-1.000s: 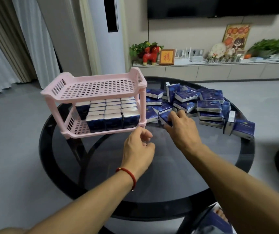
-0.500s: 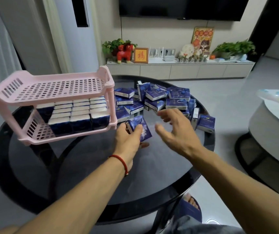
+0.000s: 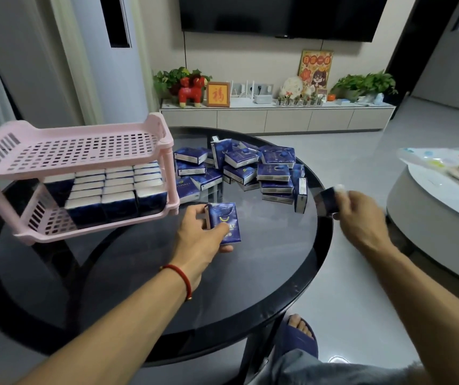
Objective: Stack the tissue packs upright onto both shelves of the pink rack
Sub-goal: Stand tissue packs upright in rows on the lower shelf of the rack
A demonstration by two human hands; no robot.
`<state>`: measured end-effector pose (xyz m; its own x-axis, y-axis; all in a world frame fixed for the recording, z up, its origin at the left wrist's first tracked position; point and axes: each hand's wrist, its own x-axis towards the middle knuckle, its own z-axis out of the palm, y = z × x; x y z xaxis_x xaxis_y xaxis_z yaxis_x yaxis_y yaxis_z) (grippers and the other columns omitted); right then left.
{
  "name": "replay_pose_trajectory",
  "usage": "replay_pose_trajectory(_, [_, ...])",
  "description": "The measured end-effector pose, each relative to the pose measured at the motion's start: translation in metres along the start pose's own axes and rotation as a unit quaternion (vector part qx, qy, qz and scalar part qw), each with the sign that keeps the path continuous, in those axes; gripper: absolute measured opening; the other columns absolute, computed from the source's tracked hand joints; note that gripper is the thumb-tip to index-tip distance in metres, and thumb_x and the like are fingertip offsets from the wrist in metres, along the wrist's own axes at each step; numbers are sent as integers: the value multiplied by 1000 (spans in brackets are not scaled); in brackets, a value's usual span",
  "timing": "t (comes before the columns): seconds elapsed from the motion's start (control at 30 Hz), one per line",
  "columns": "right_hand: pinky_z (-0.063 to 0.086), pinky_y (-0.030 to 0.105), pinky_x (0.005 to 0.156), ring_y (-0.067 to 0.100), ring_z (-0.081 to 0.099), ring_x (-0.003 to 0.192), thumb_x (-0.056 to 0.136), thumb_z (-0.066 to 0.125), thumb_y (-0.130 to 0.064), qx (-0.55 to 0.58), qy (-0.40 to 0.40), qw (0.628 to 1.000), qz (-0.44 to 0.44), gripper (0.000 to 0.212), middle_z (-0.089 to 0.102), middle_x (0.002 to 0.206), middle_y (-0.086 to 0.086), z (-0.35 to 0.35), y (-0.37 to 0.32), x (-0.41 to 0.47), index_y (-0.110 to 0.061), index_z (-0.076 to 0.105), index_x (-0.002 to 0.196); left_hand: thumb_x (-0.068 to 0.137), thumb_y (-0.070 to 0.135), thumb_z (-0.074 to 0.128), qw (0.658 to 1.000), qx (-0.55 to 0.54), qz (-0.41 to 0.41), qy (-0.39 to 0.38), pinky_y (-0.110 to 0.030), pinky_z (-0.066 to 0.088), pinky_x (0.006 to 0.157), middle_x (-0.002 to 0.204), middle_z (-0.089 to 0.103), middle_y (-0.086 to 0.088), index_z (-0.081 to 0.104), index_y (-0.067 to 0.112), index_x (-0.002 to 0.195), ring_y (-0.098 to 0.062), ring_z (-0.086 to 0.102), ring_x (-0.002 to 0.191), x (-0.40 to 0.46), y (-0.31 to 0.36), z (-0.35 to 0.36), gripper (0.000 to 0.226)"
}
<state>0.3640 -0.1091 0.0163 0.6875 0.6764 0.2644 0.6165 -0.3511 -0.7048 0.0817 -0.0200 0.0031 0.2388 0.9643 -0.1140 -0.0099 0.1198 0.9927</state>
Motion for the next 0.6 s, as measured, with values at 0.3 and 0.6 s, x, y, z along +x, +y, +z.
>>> replay_pose_trajectory(0.3, [59,27,55,25,71,64,108,41,-33,468,-231,839,156,42,73,81,22,-25,-67,-34,1,65,110,94,-4,65,995,-76,-5,-56,-42,63,71,120,68,-16,58,27,131,-28,77,86,-14,21,-6,49])
replay_pose_trajectory(0.6, [65,36,71,35,75,79,110,38,-22,484,-351,787,151,36,73,99,32,33,-142,-82,5,60,116,91,-2,49,974,-206,-46,-81,-45,62,74,115,69,-14,64,18,119,-27,68,90,-26,36,-50,38])
